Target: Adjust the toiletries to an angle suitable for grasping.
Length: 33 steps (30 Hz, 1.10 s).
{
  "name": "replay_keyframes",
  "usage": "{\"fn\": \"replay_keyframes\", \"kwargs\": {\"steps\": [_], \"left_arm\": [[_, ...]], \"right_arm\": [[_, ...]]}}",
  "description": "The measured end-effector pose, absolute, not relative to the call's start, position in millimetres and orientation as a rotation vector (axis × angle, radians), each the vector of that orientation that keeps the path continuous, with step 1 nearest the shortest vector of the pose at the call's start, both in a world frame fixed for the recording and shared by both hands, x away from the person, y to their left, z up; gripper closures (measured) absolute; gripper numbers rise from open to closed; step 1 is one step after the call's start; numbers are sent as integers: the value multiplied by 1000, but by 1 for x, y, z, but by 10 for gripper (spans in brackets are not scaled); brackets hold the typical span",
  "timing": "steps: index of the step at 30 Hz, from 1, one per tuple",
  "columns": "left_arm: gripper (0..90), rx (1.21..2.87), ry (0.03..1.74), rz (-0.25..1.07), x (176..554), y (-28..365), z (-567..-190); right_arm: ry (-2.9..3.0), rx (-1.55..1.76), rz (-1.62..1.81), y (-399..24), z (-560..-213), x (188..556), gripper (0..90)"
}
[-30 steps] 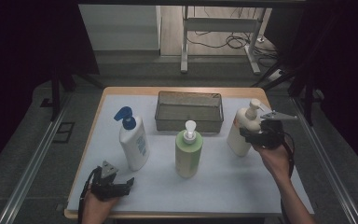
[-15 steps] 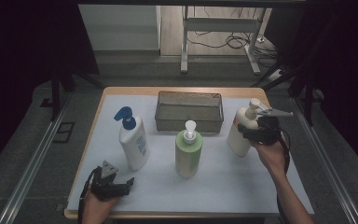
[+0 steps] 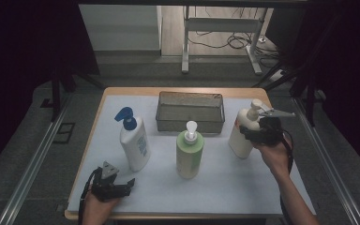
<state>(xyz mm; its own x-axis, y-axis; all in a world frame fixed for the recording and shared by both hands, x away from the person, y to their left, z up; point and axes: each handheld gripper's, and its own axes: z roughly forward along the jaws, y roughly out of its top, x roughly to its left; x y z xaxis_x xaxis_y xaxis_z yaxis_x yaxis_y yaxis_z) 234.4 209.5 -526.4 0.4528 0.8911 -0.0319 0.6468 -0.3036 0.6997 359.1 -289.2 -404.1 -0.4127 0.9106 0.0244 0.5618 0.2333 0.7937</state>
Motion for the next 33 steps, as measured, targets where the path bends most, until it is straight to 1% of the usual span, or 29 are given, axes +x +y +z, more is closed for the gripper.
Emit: {"fn": "replay_keyframes", "kwargs": {"steps": [6,18,33], "left_arm": [[121,2054,1281,484,234,209,-526],[121,2050,1282,485,234,209,-527],[121,2053,1279,486,235,209,-526]], "right_arm": [[2095,1330,1047,-289,-398,352,366],[2141,1271,1079,-286,-371,333,366],[2165,1214,1142,-275,-344,328,366]]}}
